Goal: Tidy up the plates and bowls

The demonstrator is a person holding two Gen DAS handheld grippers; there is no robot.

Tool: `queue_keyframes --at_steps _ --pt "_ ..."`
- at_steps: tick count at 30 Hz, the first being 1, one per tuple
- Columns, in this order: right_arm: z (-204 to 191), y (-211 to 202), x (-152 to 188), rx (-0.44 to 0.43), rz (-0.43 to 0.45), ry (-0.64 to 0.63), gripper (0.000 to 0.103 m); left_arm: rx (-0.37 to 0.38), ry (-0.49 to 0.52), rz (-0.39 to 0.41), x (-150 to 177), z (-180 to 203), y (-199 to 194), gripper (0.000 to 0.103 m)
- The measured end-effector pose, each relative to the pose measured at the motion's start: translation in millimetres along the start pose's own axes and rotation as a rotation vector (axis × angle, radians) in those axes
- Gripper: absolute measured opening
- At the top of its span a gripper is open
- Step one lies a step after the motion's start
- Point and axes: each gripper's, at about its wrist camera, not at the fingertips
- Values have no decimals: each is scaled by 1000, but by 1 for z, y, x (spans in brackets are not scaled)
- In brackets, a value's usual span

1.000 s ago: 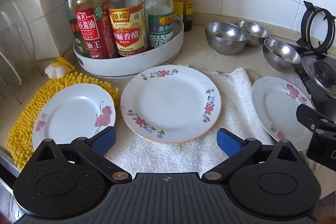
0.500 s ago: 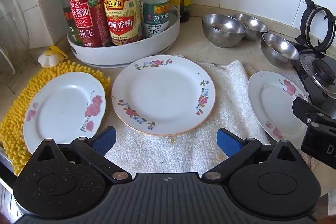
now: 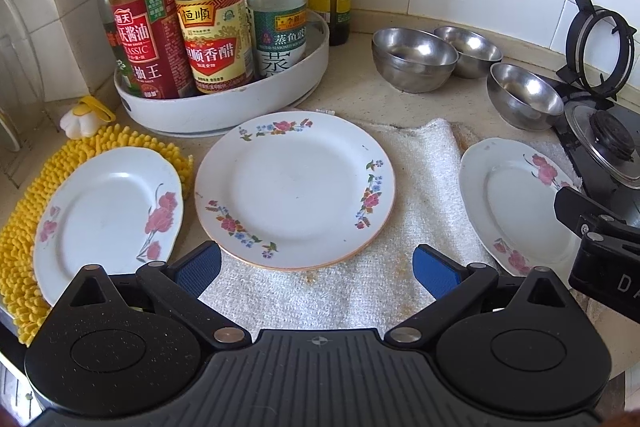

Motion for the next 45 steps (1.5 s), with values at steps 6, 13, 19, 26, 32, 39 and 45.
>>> queue_keyframes --at_steps 6,13,19,26,32,39,45 --pt "-2 -1 1 2 -4 -7 103 3 -8 -3 0 0 0 103" --pt "-3 -1 3 5 -11 -16 103 2 -14 -3 0 -1 -1 103" --pt "-2 -2 6 4 -20 -20 103 2 -19 -3 0 -2 -2 103" --pt "1 -3 7 7 -24 -10 103 4 -18 -4 1 0 -3 103" --pt "11 -4 12 20 -48 7 103 10 -12 -4 1 2 -4 103" --pt "29 7 11 25 -70 10 103 30 1 -20 2 14 1 103" --pt "47 19 8 37 -75 18 103 33 16 -23 -5 32 10 103"
Point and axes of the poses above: each gripper's, at about its wrist camera, not at the fingertips, and y roughly the way its jaws point, z to its right, x to its underside, and after that the axes turned 11 degrees about z, right-handed
